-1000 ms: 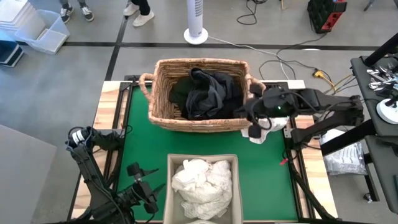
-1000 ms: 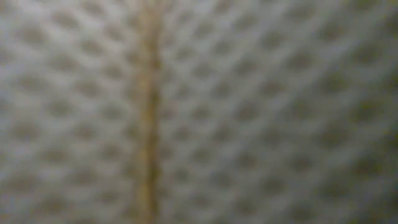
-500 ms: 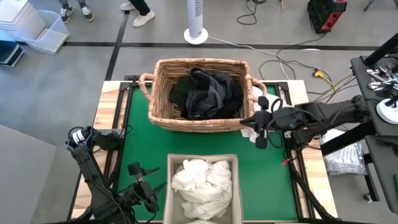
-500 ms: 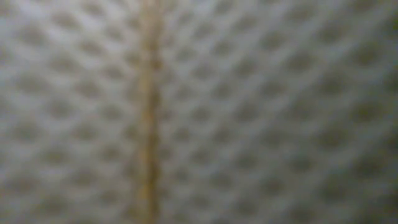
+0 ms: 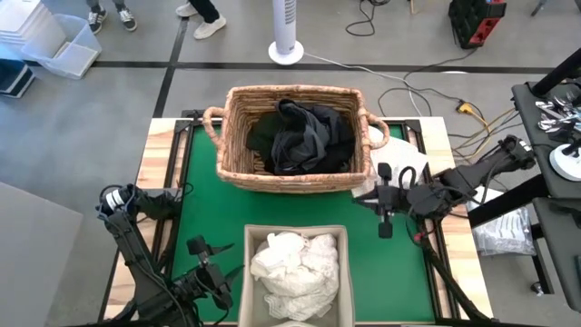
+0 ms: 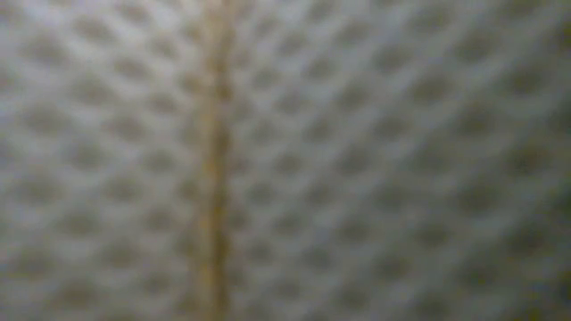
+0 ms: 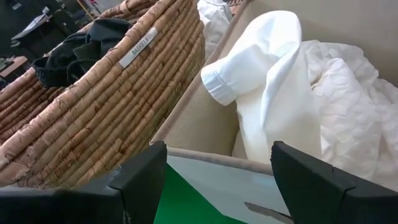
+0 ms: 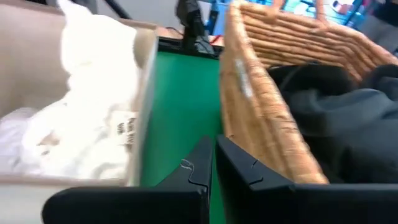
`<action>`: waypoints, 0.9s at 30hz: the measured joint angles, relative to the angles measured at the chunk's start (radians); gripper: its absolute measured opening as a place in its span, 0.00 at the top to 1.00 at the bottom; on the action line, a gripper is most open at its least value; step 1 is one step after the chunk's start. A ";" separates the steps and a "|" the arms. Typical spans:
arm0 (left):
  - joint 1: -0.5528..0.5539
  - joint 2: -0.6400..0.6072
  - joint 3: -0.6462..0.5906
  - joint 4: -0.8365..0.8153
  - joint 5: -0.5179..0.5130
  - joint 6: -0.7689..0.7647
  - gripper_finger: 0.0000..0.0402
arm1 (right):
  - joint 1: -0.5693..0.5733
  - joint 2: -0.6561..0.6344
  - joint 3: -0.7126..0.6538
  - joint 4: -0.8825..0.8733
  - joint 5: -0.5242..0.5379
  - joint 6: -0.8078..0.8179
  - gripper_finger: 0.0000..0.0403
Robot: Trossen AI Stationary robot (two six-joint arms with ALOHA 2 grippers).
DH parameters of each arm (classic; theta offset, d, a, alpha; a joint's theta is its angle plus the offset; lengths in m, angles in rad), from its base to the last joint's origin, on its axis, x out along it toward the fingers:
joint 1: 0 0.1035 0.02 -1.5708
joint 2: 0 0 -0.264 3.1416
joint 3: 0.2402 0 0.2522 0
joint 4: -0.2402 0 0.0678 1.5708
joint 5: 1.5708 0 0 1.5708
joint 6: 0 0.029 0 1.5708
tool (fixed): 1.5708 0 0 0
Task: Sort clothes
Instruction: Put the white shirt into the white laundry organizer
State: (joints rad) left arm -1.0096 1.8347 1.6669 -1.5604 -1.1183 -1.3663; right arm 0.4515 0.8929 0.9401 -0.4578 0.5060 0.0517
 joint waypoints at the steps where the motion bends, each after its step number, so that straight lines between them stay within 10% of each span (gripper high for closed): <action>1: 0.000 0.000 0.000 0.000 0.000 -0.001 0.34 | 0.013 0.000 -0.008 0.009 0.002 -0.002 0.97; 27: 0.010 0.013 0.000 0.006 0.000 -0.011 0.34 | 0.101 -0.003 -0.041 0.006 0.045 -0.068 0.97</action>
State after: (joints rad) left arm -0.9993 1.8473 1.6669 -1.5545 -1.1187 -1.3773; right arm 0.5523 0.8898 0.8991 -0.4516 0.5514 -0.0168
